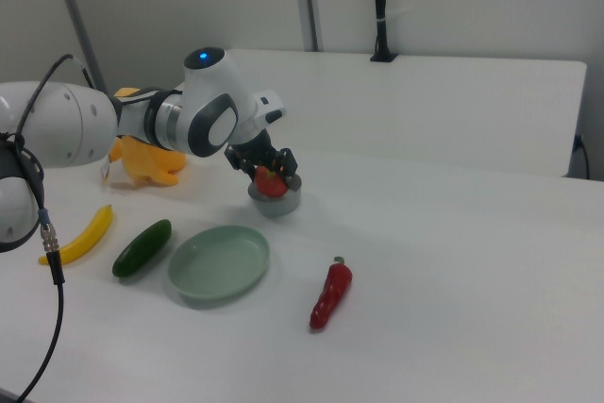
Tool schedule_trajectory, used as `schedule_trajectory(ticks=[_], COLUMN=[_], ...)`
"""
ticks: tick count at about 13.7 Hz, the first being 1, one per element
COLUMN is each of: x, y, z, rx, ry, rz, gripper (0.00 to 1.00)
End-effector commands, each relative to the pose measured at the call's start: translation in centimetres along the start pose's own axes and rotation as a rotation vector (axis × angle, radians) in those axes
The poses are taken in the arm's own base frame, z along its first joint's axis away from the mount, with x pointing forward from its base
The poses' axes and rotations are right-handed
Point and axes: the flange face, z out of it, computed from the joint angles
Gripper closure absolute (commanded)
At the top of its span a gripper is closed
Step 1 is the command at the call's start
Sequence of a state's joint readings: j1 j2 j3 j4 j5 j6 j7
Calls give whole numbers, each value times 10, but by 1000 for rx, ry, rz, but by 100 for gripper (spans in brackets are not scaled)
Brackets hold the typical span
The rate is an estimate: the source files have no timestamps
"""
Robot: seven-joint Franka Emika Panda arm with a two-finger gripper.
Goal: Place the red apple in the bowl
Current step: 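Carry the held apple over the grey bowl and lower it, then open the gripper to release the apple into the bowl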
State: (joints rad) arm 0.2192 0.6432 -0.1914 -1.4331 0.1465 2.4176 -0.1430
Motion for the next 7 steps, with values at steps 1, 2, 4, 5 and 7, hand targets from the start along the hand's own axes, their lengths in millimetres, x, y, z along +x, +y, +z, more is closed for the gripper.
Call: schedule_trajectory(ticks=[1, 2, 4, 5, 7], x=[2, 2, 2, 2, 2], y=[-6, -5, -5, -6, -6], z=[7, 8, 8, 8, 8], rx=[-11, -10, -10, -9, -10], ry=[11, 8, 8, 8, 8], rz=[2, 4, 4, 3, 2], gripper=[81, 75, 44, 33, 7])
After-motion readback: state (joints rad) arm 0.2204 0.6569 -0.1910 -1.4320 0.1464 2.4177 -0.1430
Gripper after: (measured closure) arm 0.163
